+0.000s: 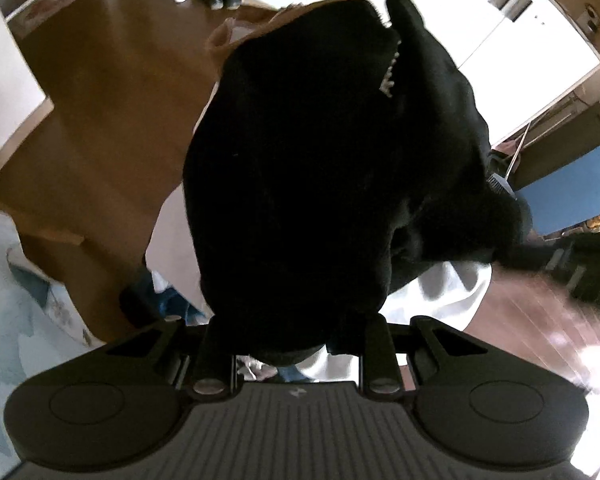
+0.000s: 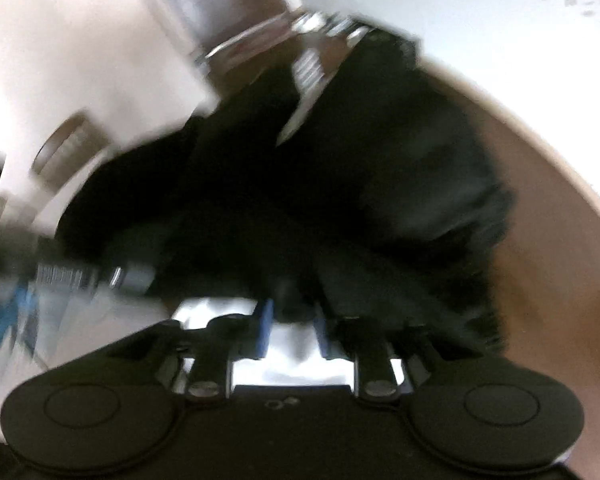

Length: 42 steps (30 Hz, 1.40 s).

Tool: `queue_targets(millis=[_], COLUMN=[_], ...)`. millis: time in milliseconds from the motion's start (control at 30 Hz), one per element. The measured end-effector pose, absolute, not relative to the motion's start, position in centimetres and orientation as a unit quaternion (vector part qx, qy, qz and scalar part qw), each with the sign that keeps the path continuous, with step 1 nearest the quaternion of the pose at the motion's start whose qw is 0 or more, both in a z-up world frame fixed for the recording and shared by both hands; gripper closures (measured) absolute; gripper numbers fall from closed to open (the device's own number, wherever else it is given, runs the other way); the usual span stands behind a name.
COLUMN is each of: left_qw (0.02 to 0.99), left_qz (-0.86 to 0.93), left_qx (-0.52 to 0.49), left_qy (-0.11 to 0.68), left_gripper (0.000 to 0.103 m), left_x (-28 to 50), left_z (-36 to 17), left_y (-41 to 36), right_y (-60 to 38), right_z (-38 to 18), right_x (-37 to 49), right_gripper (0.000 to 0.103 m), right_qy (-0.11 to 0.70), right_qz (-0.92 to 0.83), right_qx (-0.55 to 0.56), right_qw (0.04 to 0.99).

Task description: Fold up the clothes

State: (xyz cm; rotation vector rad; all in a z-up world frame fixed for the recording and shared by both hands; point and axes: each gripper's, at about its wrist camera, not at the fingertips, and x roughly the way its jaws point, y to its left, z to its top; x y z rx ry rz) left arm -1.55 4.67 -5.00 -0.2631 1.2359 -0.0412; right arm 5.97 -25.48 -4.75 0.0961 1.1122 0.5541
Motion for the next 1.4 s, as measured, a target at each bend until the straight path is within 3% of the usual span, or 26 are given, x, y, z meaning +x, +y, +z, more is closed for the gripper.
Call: queue_targets(millis=[333,567,733,1167,1400], left_qw=[0.803,0.806,0.816,0.882,0.886], left_qz=[0.010,0.024,0.034,0.062,0.102], left_qx=[-0.113,-0.107,-0.114,-0.170,-0.222], left_qy=[0.586,0.582,0.566,0.435,0.394], left_gripper=[0.081,0.081,0.080,0.088,0.088], left_x=[-1.1,-0.4,-0.7,-6.5,-14.4], left_z=[-5.5,-6.3,-5.8,2.4,2.8], left_y=[3.8,3.5,3.7,8.3,13.2], right_y=[-26.4,-21.8,-19.9,-18.9,-12.3], right_z=[-8.1,-12.2,-9.5,1.4,2.7], right_x=[15.4,15.7,12.2,3.5,0.2], right_gripper=[0.000,0.000,0.000,0.000,0.000], right_qy=[0.553,0.572,0.521,0.418,0.410], right_qz=[0.177,0.169,0.165,0.286,0.288], right_qx=[0.111,0.089,0.003,0.053,0.094], right_qw=[0.807,0.798,0.837,0.860,0.860])
